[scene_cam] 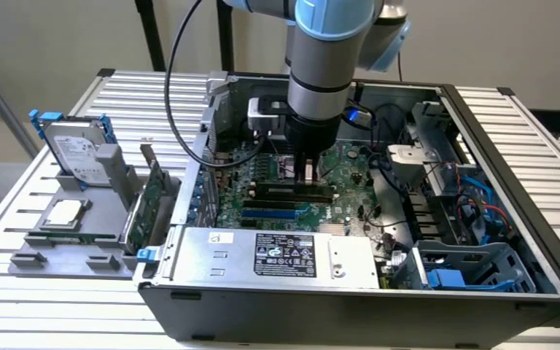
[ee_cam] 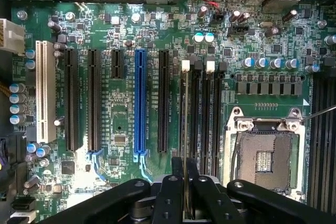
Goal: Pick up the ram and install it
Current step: 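Insert the ram into the slot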
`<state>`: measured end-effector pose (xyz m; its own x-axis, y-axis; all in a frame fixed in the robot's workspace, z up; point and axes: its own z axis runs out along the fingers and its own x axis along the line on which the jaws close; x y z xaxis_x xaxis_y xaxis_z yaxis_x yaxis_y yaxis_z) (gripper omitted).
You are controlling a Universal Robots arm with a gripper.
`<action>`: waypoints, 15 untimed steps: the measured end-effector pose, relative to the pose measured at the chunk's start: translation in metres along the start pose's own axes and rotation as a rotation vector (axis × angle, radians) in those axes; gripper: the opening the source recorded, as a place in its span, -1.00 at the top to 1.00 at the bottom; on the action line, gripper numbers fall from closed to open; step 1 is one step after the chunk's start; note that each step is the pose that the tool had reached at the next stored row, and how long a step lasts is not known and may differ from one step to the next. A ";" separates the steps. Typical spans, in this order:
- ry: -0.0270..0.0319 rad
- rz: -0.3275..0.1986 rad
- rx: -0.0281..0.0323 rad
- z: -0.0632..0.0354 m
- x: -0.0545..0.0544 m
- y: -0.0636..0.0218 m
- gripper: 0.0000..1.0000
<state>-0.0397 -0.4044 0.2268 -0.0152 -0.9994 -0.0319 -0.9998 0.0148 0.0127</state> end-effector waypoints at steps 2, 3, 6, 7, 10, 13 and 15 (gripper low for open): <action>0.0003 0.000 0.0001 0.0000 -0.001 0.0000 1.00; 0.0004 0.000 0.0002 0.0001 -0.001 0.0000 1.00; 0.0012 0.000 0.0006 0.0009 -0.001 0.0000 1.00; 0.0017 0.000 0.0006 0.0012 -0.001 0.0000 1.00; 0.0032 0.000 0.0008 0.0019 -0.001 0.0001 1.00; 0.0035 0.000 0.0010 0.0023 -0.001 0.0002 1.00; 0.0036 0.000 0.0011 0.0024 -0.001 0.0006 1.00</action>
<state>-0.0403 -0.4031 0.2244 -0.0153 -0.9995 -0.0283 -0.9998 0.0150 0.0116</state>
